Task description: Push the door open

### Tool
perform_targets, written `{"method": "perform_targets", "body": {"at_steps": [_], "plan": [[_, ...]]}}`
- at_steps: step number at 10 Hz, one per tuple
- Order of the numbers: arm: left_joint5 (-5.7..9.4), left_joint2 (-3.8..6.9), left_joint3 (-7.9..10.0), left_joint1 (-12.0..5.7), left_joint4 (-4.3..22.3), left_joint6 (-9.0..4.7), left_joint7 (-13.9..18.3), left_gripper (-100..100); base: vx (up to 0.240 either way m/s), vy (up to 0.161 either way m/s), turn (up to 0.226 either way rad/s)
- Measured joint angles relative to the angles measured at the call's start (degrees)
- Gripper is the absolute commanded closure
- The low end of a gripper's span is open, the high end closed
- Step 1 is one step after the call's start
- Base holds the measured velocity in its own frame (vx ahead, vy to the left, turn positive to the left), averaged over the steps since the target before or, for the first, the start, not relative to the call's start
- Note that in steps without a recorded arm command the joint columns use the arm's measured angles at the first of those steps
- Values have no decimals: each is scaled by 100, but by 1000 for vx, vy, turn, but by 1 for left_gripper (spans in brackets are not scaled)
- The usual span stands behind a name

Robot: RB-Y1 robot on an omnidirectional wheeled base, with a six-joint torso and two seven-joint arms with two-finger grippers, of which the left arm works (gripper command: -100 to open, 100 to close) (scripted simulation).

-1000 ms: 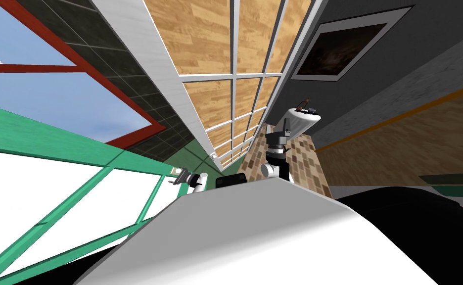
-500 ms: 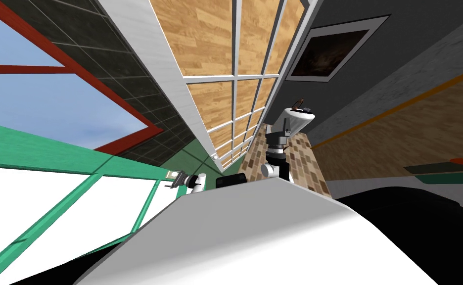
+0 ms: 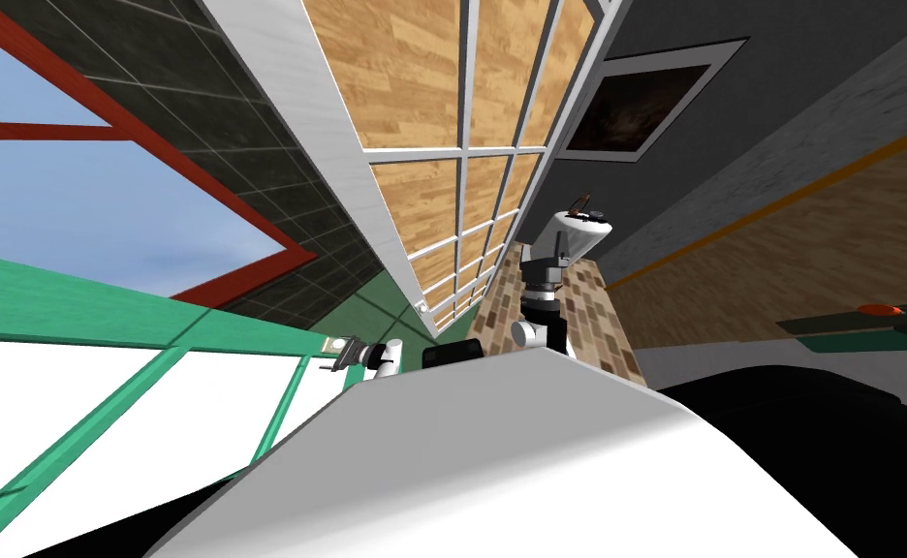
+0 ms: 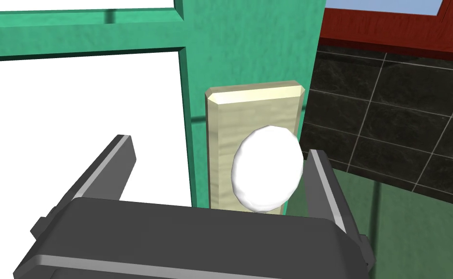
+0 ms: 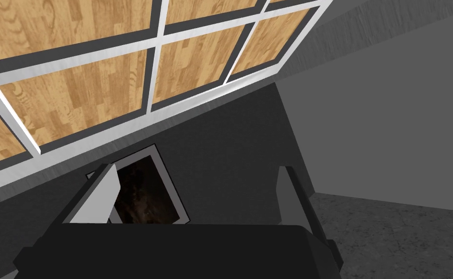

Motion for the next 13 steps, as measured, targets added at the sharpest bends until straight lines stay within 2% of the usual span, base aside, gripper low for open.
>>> {"method": "perform_targets", "body": {"at_steps": [4,5,6,8,9,10,11,12,13], "plan": [[12,35,28,-21,56,-44,52,100,5,0,6],[5,-2,20,46,-84,-26,-16,100,0,0,0],[6,19,23,-17,49,-58,38,100,10,39,-133],[85,-3,156,-26,53,-98,9,100,6,43,-24],[93,41,180,-155,288,-170,91,100,13,11,-15],[87,18,180,-76,169,-182,70,100,29,35,-123],[138,-27,259,31,-54,-150,-40,100,6,52,-58],[164,-61,305,42,-112,-165,-100,100,-2,28,-9],[173,-37,325,-15,4,-215,-55,100,1,7,17]]}}
